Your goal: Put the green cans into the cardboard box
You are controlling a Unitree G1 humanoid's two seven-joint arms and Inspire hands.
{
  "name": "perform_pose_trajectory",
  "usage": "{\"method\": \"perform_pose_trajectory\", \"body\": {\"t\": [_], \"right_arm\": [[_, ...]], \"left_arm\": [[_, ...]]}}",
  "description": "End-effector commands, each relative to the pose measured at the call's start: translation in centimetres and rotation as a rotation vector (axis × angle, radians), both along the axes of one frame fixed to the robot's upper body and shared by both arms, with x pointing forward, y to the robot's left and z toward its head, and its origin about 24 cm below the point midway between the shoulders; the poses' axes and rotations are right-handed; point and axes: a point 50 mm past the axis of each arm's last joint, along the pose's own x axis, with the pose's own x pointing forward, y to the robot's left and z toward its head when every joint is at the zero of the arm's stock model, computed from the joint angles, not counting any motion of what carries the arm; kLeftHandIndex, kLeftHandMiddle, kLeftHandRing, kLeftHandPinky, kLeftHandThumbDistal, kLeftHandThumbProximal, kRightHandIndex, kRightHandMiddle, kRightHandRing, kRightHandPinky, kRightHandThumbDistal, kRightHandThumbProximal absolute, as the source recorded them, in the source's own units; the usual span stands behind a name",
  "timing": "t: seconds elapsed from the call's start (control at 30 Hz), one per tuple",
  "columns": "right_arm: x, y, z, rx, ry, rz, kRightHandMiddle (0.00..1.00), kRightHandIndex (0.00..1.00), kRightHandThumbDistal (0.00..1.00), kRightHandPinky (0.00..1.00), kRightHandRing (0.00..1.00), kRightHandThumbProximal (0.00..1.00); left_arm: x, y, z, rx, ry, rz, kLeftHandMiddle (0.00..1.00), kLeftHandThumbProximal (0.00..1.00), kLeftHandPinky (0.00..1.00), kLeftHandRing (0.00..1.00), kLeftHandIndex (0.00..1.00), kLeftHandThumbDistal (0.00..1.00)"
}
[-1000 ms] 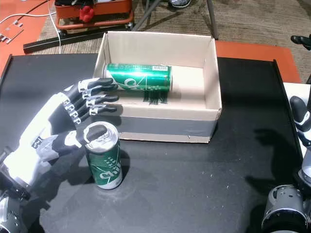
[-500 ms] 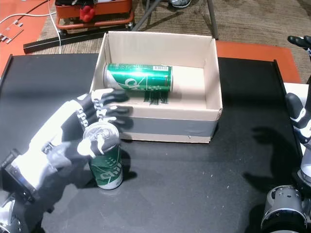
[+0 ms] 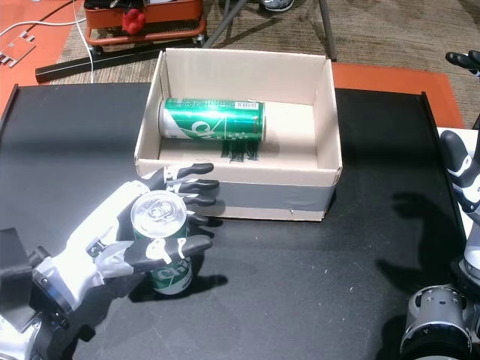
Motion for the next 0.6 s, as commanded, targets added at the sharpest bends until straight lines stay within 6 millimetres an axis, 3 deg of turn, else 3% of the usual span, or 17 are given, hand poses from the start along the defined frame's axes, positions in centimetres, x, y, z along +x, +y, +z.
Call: {"method": "perform_pose_trajectory", "body": {"t": [0.0,0.57], "right_arm": [[-0.11,0.00,-0.03,-0.012,0.004,0.004,0.56,0.59,1.00,0.88,0.61,0.66],[-0.12,-0.03,0.14,-0.012,-0.005,0.026,0.57,0.60,1.00,0.88,0.62,0.69]], "left_arm": [[-0.45,0.07,-0.71,-0.015,0.042,0.002,0.77,0.38,0.88,0.83,0.70,1.00],[-0.30,0.00,-0.74,-0.025,0.070,-0.036,0.74,0.34,0.80,0.77,0.68,1.00]]}}
